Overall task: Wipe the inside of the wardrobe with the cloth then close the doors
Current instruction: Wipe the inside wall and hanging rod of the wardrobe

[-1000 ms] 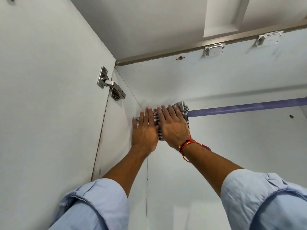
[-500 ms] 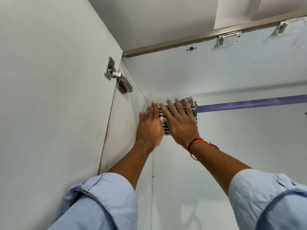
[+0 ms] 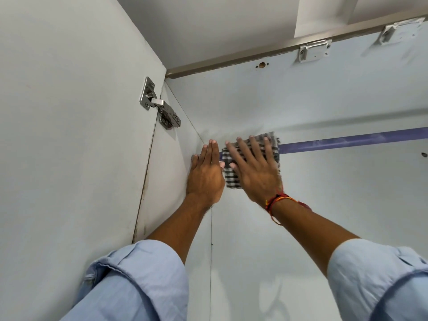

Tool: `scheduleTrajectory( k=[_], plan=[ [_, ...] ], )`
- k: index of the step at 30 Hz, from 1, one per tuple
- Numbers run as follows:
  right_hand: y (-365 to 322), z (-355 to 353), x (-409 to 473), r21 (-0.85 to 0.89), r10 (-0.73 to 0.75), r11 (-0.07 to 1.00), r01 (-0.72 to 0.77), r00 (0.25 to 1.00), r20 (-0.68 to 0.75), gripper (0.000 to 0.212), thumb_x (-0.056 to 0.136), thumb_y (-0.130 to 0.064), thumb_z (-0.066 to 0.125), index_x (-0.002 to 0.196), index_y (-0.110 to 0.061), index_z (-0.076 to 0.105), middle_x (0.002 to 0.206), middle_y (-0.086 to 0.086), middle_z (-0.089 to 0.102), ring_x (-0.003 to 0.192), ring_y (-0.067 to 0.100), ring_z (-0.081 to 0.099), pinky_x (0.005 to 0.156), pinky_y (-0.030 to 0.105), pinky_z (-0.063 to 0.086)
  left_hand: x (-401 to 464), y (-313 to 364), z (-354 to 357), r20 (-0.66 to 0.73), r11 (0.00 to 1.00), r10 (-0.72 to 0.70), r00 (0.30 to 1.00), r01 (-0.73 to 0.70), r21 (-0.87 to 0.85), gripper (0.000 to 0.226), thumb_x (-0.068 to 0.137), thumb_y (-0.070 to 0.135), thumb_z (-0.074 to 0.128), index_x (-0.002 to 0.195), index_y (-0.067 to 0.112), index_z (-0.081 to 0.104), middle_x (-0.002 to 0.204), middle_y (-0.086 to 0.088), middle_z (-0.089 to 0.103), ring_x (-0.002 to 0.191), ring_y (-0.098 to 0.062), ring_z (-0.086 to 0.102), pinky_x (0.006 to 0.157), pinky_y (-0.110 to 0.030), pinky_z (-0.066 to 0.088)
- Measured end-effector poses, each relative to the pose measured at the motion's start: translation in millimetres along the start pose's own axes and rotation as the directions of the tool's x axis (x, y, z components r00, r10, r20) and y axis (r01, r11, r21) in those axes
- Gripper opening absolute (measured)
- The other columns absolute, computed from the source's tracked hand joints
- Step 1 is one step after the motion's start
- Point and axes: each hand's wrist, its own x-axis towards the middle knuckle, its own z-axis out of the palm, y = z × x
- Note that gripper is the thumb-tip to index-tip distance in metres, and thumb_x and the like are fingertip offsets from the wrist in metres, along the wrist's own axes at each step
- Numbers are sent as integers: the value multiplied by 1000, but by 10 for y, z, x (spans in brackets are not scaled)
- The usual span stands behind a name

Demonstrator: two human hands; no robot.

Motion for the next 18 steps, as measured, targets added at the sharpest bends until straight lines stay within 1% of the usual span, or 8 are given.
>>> scheduleTrajectory(
  k=[2,5,7,9,12,15,18],
  plan=[
    [-94,10,29,16,-29,999,28,999,15,57,112,-42,25,165,-23,18,168,11,35,158,39,27,130,61,14,5,-7,-9,13,1000,8,1000,-8,7,68,106,28,28,162,3,-1,173,-14,8,161,-29,9,131,-48,12],
    [-23,16,-6,14,-56,998,56,998,11,57,113,-40,24,166,-21,17,168,11,35,157,37,29,130,59,16,-8,4,-25,21,1000,6,1000,-6,17,70,100,33,15,162,3,-1,173,-14,8,161,-29,9,131,-48,13],
    [143,23,-65,-12,-56,998,56,998,-9,56,113,-39,24,166,-22,17,167,10,37,156,36,31,130,58,18,-7,17,-15,4,1000,-9,1000,9,11,64,105,29,13,162,3,0,173,-12,8,161,-27,8,131,-46,11],
    [336,21,-125,-29,0,1000,-1,999,-33,55,113,-38,25,165,-24,19,165,7,39,155,35,32,130,57,18,-1,29,-6,-7,1000,-22,1000,22,8,61,109,27,19,162,5,0,174,-10,7,161,-26,7,132,-45,10],
    [489,11,-179,-46,86,995,-88,995,-50,53,113,-40,24,164,-27,23,164,6,42,155,35,32,130,57,18,0,45,-8,-7,999,-25,1000,26,31,61,109,27,21,162,6,-1,174,-9,5,161,-25,6,132,-46,10],
    [370,-6,-125,-41,113,993,-115,993,-39,53,113,-42,24,163,-26,26,164,8,42,154,38,33,129,61,18,1,52,-20,0,999,-27,1000,27,27,61,110,27,21,162,7,-1,174,-9,4,161,-25,5,132,-46,9],
    [81,0,2,-22,45,999,-45,999,-8,54,113,-43,22,163,-26,25,167,8,39,156,39,30,129,62,16,-1,32,-18,5,1000,-18,1000,18,23,61,109,27,20,163,7,-1,174,-9,2,162,-25,3,132,-46,8]
  ],
)
